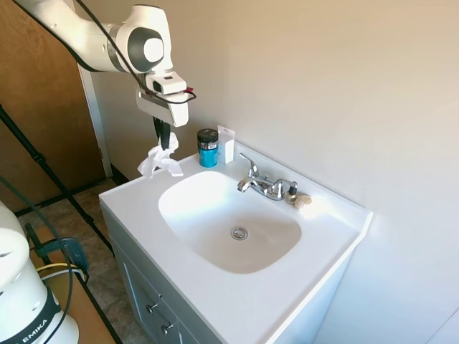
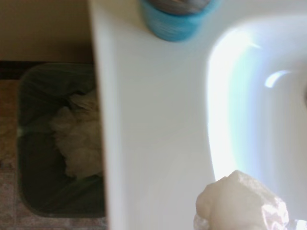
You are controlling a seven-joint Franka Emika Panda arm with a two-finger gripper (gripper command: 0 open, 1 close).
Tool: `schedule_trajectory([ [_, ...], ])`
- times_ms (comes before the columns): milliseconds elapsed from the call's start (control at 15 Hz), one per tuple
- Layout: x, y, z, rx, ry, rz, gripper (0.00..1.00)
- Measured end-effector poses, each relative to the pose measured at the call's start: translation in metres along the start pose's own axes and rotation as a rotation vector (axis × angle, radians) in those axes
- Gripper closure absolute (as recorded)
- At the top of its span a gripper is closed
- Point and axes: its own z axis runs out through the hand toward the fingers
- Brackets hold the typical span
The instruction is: Throw the tissue in the trash bin
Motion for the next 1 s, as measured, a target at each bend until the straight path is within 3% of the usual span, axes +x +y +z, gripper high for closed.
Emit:
schedule_trajectory([
  [333, -0.066, -0.099, 0.053, 0.065, 0.025, -0.076, 1.0],
  [600, -0.084, -0.142, 0.1, 0.082, 0.019, -0.084, 1.0],
  [667, -0.087, -0.148, 0.109, 0.076, 0.019, -0.086, 0.0],
  [1000, -0.091, -0.157, 0.125, 0.05, -0.011, -0.077, 0.0],
])
